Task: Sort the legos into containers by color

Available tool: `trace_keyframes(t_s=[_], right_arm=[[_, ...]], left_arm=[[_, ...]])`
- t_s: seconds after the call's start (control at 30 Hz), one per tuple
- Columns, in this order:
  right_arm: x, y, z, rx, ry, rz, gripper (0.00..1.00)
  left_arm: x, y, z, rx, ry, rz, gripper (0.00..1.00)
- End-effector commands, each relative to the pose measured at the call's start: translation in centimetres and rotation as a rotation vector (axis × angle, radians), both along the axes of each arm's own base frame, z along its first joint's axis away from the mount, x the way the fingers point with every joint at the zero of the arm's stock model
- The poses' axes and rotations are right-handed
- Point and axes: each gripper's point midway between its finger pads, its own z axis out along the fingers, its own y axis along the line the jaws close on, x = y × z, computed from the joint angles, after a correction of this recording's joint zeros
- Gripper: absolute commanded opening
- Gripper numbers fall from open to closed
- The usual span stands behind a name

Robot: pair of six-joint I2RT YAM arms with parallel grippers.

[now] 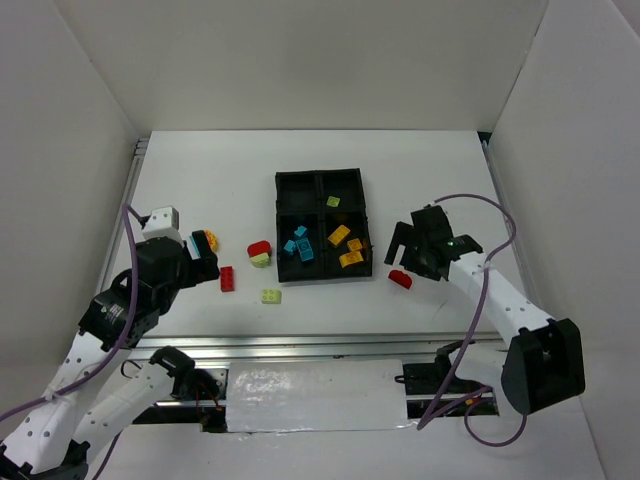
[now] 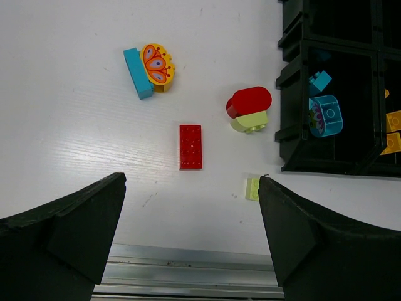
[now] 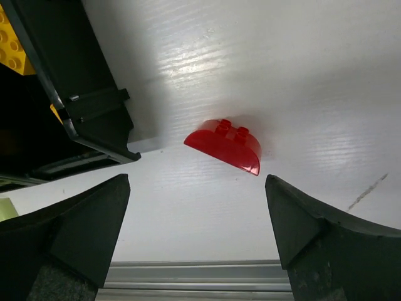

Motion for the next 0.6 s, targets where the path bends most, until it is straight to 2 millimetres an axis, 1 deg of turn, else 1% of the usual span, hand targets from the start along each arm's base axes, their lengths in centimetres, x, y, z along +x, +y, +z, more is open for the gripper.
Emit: trace_keyframes(t_s=[0.0, 0.03, 0.07, 0.1, 0.17, 0.27, 0.33, 0.43, 0.57], right_arm=[[2.2, 0.1, 1.7, -0.038, -0.088, 0.063, 0.96], [2.2, -0.2, 0.8, -0.066, -0.044, 0.061, 0.96], [2.7, -0.4, 1.0, -0.088, -0.042, 0.055, 0.95], [2.8, -0.5, 0.8, -0.101, -0.027, 0.070, 0.95], [3.0, 0.1, 0.0, -0.092, -0.013, 0.111, 0.94], [3.2, 0.1, -0.6, -0.106, 0.002, 0.141, 0.94], [3.3, 0.5, -0.9, -0.096, 0.004, 0.170, 0.94], [3.0, 0.9, -1.8, -0.087, 0.045, 0.196, 0.94], [2.4, 1.3, -3.3, -0.076, 0.103, 0.215, 0.89]], left_arm=[[0.6, -0.4, 0.7, -0.004, -0.036, -0.020, 0.99], [0.6, -0.4, 0.8, -0.006, -0.039, -0.018, 0.99], [0.6, -0.4, 0.8, -0.005, -0.037, -0.020, 0.99], [0.5, -0.4, 0.7, -0.005, -0.036, -0.023, 1.00], [0.6, -0.6, 0.7, -0.007, -0.038, -0.032, 0.99], [0.6, -0.7, 0.8, -0.009, -0.038, -0.036, 0.99], [0.6, -0.7, 0.8, -0.009, -0.038, -0.038, 0.99], [0.5, -0.7, 0.8, -0.011, -0.042, -0.040, 0.99], [0.5, -0.7, 1.0, -0.014, -0.048, -0.041, 1.00]])
